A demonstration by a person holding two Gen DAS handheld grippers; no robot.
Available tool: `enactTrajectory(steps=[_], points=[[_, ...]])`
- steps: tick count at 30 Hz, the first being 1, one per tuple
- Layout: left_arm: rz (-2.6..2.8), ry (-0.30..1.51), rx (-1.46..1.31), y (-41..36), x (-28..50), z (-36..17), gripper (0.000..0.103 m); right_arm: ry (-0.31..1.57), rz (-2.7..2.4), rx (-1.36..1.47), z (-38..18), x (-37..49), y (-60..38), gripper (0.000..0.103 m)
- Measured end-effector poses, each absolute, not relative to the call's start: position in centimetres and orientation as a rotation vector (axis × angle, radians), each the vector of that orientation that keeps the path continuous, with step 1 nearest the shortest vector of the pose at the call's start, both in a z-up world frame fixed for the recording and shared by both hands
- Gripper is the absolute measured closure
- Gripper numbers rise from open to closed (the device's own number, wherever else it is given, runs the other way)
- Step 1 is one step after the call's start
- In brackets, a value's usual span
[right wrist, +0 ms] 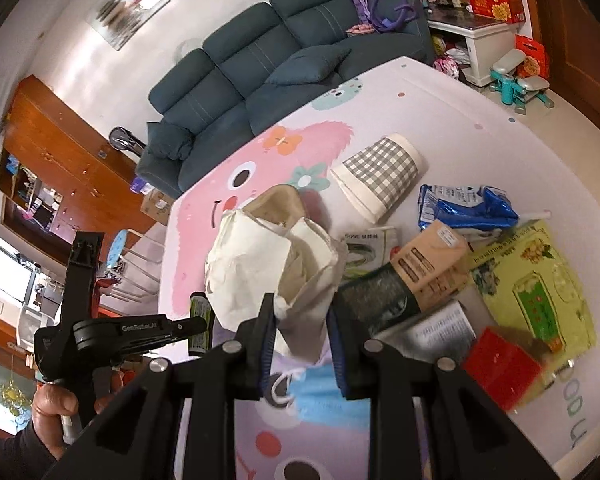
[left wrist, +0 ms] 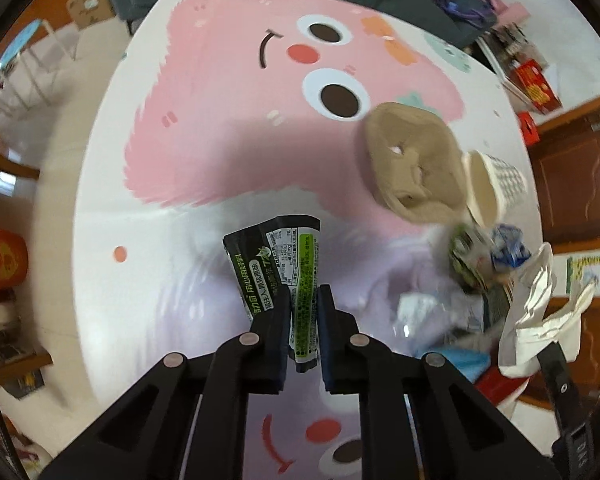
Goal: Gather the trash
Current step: 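Carry the tissue and green-and-black wrapper down over the bin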
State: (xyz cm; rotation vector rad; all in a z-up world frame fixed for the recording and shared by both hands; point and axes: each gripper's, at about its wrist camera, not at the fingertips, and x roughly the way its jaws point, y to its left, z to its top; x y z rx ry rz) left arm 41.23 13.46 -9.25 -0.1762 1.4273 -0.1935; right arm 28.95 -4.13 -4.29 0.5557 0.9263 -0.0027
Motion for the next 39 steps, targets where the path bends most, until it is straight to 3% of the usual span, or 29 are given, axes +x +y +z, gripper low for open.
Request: enactTrajectory(steps=[19,39], points=[[-0.491,1.379,0.113,3.0,22.7,-2.5,0.093,0.870,-0.024,0.506,-0.4,11.3,-7.2,0.079],[-0.417,1.412,0.132,-8.6,2.9,-7.8,0.093,1.027,0.089,0.492,-7.0,-5.8,-16.5,0.078]])
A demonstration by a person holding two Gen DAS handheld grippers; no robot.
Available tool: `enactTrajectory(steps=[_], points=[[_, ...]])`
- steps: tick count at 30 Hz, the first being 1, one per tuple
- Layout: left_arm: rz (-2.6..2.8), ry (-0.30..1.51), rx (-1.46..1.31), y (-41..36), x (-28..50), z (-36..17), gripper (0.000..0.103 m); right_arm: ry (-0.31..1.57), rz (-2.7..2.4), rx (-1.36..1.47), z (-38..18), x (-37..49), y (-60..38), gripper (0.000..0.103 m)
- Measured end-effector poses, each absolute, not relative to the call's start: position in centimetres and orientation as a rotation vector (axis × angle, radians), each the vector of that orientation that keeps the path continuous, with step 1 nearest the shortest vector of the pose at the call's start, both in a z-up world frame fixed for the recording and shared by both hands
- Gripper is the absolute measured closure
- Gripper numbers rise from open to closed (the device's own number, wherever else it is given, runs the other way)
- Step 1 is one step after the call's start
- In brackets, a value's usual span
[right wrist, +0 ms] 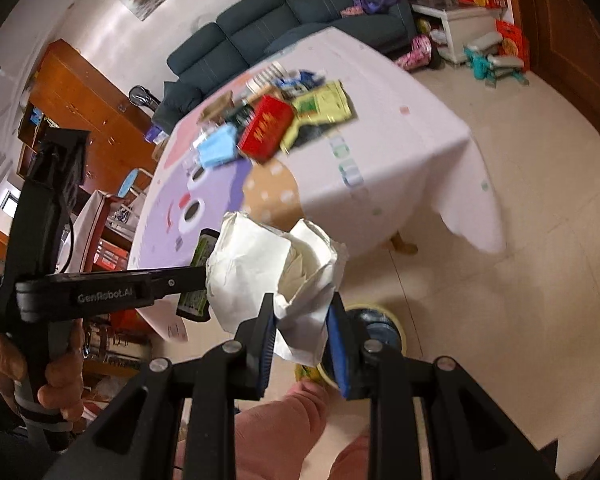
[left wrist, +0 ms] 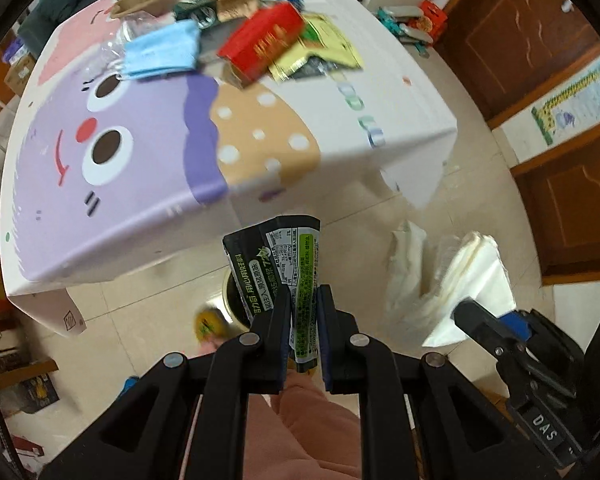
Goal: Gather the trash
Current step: 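Carry the tissue and green-and-black wrapper down over the bin, then open both tools over the bin to drop the tissue and wrapper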
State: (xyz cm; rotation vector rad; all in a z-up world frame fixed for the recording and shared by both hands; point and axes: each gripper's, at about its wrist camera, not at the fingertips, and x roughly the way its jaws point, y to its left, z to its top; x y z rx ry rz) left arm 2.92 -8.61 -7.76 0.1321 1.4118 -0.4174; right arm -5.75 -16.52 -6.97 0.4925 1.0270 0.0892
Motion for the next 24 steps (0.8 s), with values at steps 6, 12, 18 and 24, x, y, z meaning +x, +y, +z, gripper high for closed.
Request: enactTrajectory(steps=[6,12,18,24], points=[[-0.409,1.441,0.209,-9.4,1.7,-12.3,0.093,1.093,0.077,0.564,-11.4,-7.1,-17.4,0.078],[-0.398,1.464,0.197,-8.8,0.7,-18.5,0.092,1.191,0.068,0.582,-17.8,-6.7,-16.8,0.078],[-0.342,1.511,0.137,-7.5,1.0,-26.5,0.091,1.326,0.031,0.584,-26.7,-5.5,-15.7,0.078],[-0.331,1.554,0.083,-6.4,2.4,-32.6,0.087,1.406,-0.013,0.586,-33.9,-4.6,-14.5,0.078]])
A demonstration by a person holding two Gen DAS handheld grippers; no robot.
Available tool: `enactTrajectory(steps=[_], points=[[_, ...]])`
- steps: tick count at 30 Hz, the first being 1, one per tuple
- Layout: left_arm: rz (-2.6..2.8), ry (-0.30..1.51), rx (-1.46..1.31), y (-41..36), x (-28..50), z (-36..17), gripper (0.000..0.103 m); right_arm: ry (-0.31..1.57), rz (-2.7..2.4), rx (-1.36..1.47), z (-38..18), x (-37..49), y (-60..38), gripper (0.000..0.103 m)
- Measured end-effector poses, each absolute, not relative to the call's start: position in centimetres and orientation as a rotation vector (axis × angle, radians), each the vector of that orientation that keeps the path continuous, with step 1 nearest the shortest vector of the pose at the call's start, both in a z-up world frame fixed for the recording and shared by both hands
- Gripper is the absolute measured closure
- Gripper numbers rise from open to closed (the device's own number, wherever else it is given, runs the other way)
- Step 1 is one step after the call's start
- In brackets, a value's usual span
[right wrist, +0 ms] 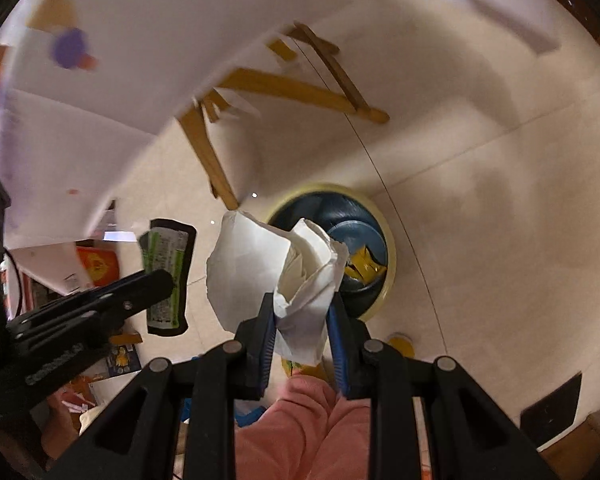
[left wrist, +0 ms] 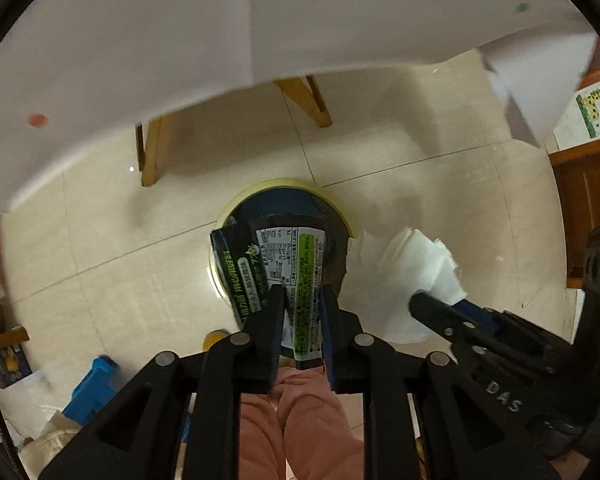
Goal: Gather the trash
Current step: 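Open both tools over the bin to drop the tissue and wrapper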
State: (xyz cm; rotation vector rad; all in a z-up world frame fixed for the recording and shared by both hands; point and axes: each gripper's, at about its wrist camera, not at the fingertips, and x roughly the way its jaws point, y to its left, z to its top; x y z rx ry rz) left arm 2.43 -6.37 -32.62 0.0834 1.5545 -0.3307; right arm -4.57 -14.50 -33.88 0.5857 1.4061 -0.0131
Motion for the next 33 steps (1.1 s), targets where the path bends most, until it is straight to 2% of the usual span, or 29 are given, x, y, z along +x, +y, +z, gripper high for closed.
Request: enactTrajectory(steps=[3,8,11,15,21,33], points=[[-0.333,1.575,0.100,-5.8,3.0,-34.5,0.079,1.429,-0.040,0.599,-36.2,-3.9,-13.8,0.078],[-0.323,1.578,0.139,-4.9,3.4,-36.7,0.059,1.465,-0.072,0.664,-40.0,-2.9,-12.6,0.076],[-0.308,1.574,0.147,-4.1,3.3,-37.1,0.058,1.490,-0.093,0.680,-41.3,-2.4,-12.3,0.072],[-0.287,1.557,0.138,-3.4,3.0,-36.5,0.058,1.482,-0.093,0.687,-41.1,-1.8,-11.4,0.072],[-0.270,1.516,0.101,-1.9,3.1,-34.5,0.058,1.445,-0.059,0.602,-38.8,-1.3,-9.6,0.072],[-0.291,1.406,0.073,0.0,2.4,-27.0,0.058,1.394,-0.076,0.574,-32.3,-1.5,-8.0,0.070]])
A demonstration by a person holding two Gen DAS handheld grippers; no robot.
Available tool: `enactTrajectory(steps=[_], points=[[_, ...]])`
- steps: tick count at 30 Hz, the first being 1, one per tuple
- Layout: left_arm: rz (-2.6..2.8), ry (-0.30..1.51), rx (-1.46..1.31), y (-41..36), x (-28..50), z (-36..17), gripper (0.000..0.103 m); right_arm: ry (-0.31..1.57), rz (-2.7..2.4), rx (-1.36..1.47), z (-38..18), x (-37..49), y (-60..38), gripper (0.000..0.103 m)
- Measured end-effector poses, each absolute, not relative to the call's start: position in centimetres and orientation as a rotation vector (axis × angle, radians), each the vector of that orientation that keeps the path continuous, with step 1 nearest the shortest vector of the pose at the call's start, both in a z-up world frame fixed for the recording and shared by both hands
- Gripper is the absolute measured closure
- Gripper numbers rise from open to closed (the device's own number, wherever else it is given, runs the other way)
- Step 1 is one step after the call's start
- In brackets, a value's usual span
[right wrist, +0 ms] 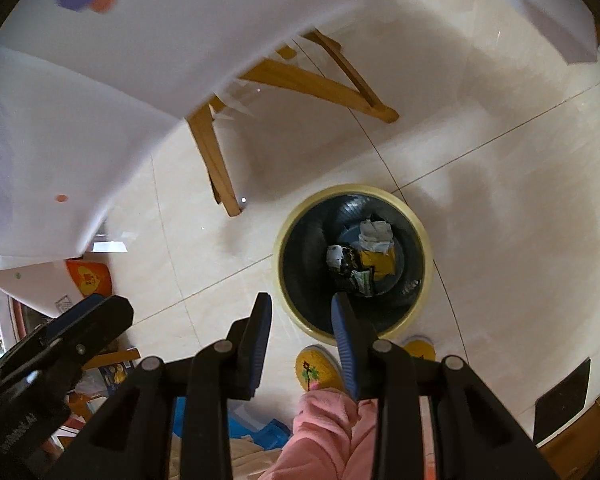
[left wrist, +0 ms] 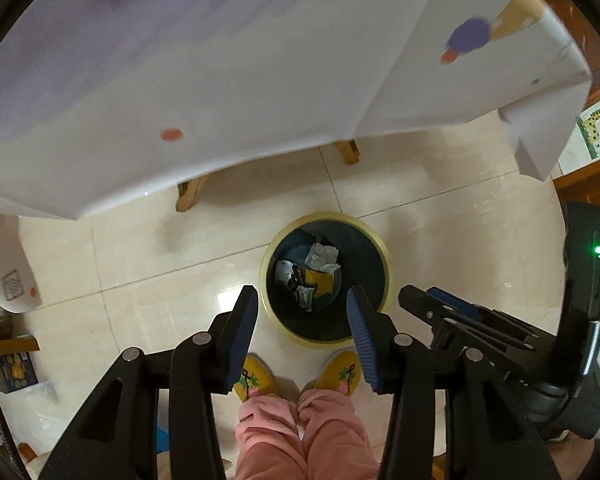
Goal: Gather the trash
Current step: 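Open both tools over the bin to drop the tissue and wrapper, then move both open tools back toward the red box on the table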
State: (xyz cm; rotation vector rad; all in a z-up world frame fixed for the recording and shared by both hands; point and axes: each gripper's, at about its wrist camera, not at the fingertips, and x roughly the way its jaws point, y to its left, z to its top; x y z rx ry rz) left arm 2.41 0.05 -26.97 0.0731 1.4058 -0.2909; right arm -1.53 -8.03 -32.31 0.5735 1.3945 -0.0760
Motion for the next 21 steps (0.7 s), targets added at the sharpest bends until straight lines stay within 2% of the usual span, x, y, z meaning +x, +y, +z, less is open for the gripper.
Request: enactTrajectory(steps=[6,14,21], points=[[-0.292,1.367,0.059,0.8,2.4,-21.3,0.058,1.354,-0.075,0.571,-26.3,-2.1,-7.5,0.068],[-0.363,1.215,0.092,1.6,2.3,-10.5,0.058,1.275,-0.070,0.591,-17.5,-3.3,-7.0,0.067],[-0.397,1.113,0.126,3.0,3.1,-4.5,0.058,1.156,-0.057,0.540,-10.0,-3.5,-6.5,0.067]])
